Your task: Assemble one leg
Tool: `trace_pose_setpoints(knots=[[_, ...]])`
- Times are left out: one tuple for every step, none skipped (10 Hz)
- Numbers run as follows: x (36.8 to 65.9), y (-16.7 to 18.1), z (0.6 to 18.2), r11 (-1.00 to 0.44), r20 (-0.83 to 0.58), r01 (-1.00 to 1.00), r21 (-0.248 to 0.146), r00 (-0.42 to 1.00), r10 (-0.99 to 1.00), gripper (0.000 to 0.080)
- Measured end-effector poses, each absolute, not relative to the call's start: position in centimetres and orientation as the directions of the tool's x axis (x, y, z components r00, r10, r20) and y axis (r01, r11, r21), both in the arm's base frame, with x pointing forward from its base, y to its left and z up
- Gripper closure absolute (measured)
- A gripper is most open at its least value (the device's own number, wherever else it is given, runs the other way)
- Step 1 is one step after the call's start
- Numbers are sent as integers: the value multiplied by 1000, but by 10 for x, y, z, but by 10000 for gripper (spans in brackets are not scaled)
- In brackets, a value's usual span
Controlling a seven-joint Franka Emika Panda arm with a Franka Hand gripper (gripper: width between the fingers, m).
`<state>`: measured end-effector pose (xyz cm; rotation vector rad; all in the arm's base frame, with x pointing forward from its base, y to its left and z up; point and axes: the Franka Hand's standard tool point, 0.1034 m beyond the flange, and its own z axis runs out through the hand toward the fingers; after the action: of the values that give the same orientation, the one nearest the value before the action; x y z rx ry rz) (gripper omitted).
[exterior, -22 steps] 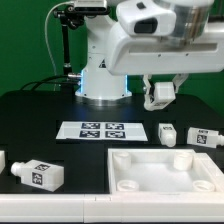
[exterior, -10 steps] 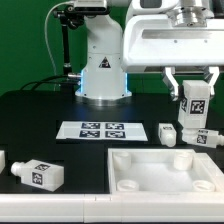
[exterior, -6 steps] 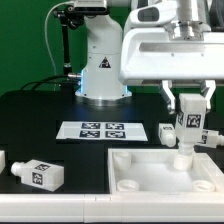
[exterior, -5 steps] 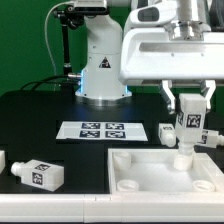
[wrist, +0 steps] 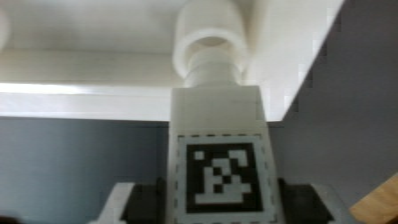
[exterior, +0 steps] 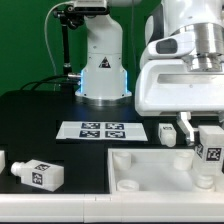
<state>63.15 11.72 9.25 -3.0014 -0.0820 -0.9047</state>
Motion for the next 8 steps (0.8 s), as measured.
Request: trace_pose_setpoints(knots=[[632, 118, 93, -999, 553, 52, 10, 832, 49, 512], [631, 118, 92, -999, 554, 54, 10, 831, 50, 512], [631, 117, 92, -998, 558, 54, 12, 828, 51, 512], [630, 116, 90, -998, 560, 54, 14, 827, 53, 512], [628, 115, 84, -998, 553, 54, 17, 831, 54, 512], [628, 114, 82, -998, 552, 54, 20, 832, 56, 512], [626, 113, 77, -998, 549, 55, 23, 834, 58, 512], [626, 115, 75, -998, 555, 57, 24, 830, 61, 512]])
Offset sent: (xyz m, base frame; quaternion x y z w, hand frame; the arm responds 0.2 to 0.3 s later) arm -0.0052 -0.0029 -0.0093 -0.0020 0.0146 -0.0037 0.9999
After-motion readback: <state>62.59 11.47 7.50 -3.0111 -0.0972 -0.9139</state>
